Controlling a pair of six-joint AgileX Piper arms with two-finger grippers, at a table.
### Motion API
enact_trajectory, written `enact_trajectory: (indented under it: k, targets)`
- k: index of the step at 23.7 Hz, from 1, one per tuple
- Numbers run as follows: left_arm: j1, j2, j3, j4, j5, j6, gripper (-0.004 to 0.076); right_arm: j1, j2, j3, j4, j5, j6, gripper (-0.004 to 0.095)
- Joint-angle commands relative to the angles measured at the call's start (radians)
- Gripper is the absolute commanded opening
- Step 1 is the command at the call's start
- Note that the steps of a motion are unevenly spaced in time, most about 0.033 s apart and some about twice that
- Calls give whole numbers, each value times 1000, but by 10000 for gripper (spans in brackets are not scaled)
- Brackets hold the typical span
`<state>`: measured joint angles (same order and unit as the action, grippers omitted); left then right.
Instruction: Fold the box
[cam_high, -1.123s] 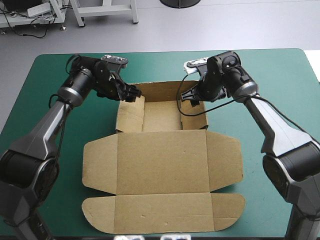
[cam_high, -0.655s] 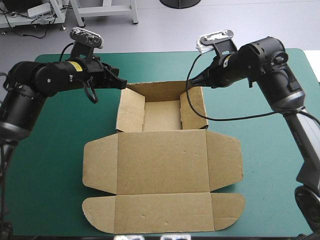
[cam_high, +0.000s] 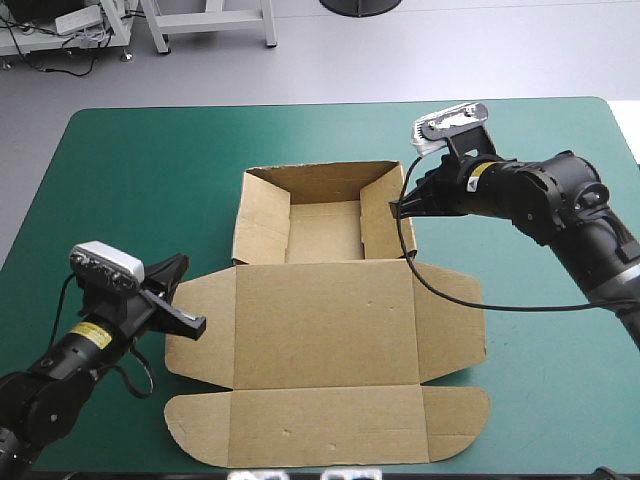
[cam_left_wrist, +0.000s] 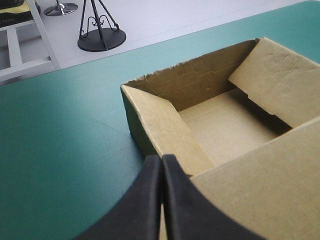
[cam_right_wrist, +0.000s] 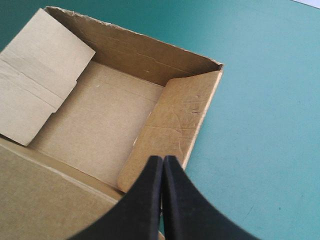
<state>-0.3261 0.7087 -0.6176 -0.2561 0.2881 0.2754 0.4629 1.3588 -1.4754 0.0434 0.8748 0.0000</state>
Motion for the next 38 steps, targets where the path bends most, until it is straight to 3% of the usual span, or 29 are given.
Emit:
enact_trajectory:
  k: [1, 4, 9, 11, 17, 21, 26, 29, 31, 33, 34, 36, 38]
  targets:
    - [-5, -55, 30, -10, -82, 0, -6, -1, -5, -28, -18, -44, -7, 45]
    - [-5, -75, 53, -15, -71, 0, -6, -1, 37, -45, -13, 15, 13, 204]
    - [-5, -75, 53, -15, -68, 0, -6, -1, 121, -120, -19, 76, 88, 618]
    - [-5, -75, 53, -15, -68, 0, -6, -1, 160, -165, -28, 119, 125, 711]
    - [-5, -75, 53, -15, -72, 0, -6, -3, 317, -321, -74, 200, 185, 728]
    - [-5, -75, 53, -15, -70, 0, -6, -47, 477, -437, -89, 316, 197, 729]
    - [-5, -75, 53, -15, -72, 8, -6, -108, 557, -446, -25, 289, 192, 728]
    - [-5, -75, 53, -15, -72, 8, -6, -122, 605, -446, 70, 261, 165, 726]
    - [-5, -75, 53, -15, -72, 8, -6, -122, 625, -446, 81, 264, 157, 701]
    - [-5, -75, 53, -15, -72, 8, -6, -122, 637, -446, 74, 286, 155, 560]
    - [-5, -75, 53, -15, -70, 8, -6, -122, 637, -446, 74, 297, 155, 335]
    - [-5, -75, 53, -15, -70, 8, -6, -122, 635, -456, 74, 302, 144, 2]
    - [-5, -75, 53, -15, -69, 8, -6, -122, 635, -477, 74, 311, 131, 0]
